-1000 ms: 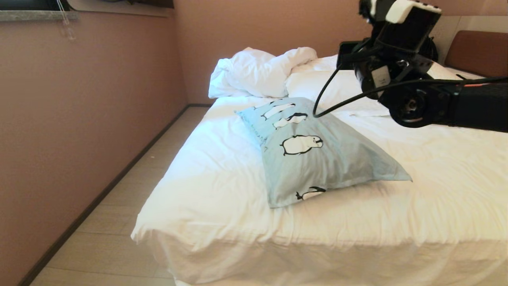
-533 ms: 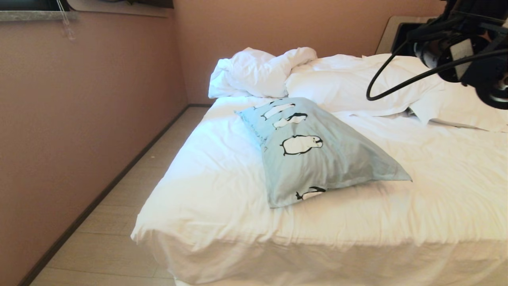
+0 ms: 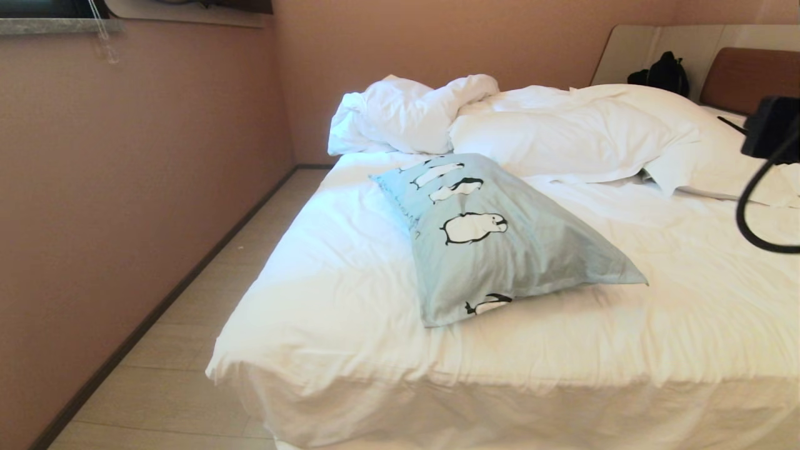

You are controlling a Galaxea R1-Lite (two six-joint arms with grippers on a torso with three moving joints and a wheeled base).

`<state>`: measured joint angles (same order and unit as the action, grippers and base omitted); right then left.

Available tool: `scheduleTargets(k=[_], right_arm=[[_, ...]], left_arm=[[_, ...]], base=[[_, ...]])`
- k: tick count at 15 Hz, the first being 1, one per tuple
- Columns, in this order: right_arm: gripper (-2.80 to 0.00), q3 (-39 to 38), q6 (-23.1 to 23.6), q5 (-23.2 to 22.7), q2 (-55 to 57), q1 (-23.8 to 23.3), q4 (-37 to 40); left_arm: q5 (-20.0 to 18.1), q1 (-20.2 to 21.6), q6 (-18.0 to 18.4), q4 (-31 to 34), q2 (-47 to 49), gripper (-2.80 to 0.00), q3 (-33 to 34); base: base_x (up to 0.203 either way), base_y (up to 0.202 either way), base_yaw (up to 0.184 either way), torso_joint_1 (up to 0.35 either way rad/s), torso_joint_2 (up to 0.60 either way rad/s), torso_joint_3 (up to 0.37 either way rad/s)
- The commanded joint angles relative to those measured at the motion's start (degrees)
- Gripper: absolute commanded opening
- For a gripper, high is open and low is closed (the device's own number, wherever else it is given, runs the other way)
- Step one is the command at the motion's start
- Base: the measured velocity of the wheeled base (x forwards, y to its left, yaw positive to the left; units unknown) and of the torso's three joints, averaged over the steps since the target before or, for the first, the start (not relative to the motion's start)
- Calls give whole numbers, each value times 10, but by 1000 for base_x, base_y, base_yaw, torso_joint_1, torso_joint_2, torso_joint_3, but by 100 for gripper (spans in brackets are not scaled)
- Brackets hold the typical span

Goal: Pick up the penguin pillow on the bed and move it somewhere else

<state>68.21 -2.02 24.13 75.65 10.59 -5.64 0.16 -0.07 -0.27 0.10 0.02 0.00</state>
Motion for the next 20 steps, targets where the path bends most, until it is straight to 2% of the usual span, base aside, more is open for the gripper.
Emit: scheduleTargets(k=[1,4,7,11,12,14,15,16,18,19,20], right_arm=[[-280,-85,-2,-19,-142,-3,29],[-280,-153,8,-1,-269,-6,38],[-280,-191,29,65,-386,-7,60],[-280,-248,103,121,-530,-11,88],[-280,-268,113,136,-543,-18,88],[-280,-300,92,126,-545,-73,85],[-280,-314,73,77,-549,-103,84],[-280,-323,58,6,-558,-116,84],[-280,-358,16,-160,-590,-125,88],[-280,-386,-6,-218,-606,-126,91],[-280,-418,-22,-247,-613,-127,95]], left_arm=[[0,0,0,0,0,-280,1],[0,0,0,0,0,-280,1],[0,0,0,0,0,-280,1],[0,0,0,0,0,-280,1],[0,0,0,0,0,-280,1],[0,0,0,0,0,-280,1],[0,0,0,0,0,-280,1],[0,0,0,0,0,-280,1],[0,0,0,0,0,-280,1],[0,0,0,0,0,-280,1],[0,0,0,0,0,-280,1]], base=[[0,0,0,0,0,0],[0,0,0,0,0,0],[0,0,0,0,0,0],[0,0,0,0,0,0],[0,0,0,0,0,0],[0,0,0,0,0,0],[0,0,0,0,0,0],[0,0,0,0,0,0],[0,0,0,0,0,0],[0,0,0,0,0,0],[0,0,0,0,0,0]])
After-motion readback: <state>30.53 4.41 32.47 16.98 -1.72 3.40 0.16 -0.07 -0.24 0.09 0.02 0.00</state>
